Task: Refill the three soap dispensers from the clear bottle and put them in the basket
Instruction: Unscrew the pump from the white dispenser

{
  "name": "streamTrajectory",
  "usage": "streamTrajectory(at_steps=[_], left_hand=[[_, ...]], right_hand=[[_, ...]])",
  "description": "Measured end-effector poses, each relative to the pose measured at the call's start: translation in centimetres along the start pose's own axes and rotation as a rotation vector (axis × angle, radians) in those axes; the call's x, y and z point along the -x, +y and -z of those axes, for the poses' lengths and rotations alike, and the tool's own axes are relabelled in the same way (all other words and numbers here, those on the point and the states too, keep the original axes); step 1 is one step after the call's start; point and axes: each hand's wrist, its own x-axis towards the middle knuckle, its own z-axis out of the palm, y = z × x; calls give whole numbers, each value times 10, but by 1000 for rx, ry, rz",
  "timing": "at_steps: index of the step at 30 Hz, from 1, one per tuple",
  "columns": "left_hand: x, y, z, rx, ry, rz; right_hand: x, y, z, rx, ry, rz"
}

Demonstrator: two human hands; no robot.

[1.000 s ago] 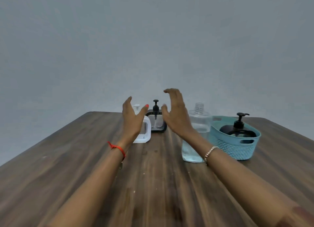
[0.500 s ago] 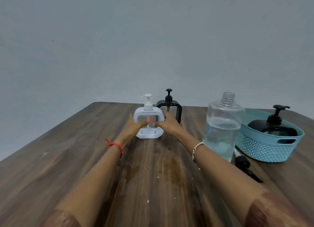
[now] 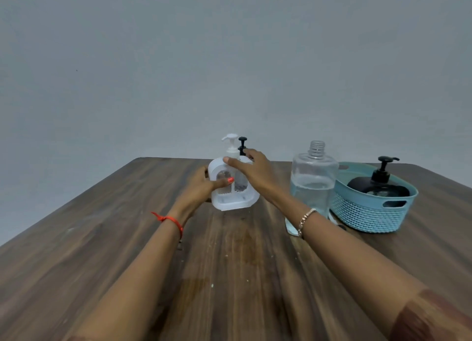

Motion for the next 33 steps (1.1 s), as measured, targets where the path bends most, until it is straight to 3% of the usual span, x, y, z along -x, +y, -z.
streamTrajectory(at_steps=[5,13,18,23,28,33], left_hand=[[25,20,-14,-11,-88,-22],[66,41,-17,117,-301,-79],[83,46,-10,305,-453,-77],[94,51,-10,375,-575,-44],[94,50,-12,281,-359,-59],[93,51,-18,207,-215,-62]], right_hand=[[13,-23,24,98,60,53],[45,-57,60,69,-101,89],[58,-66,78,-79,-285,99],[67,-68,99,-284,-650,-2],[60,-57,105,-257,-345,-90],[71,-60,92,-10,-248,-40]])
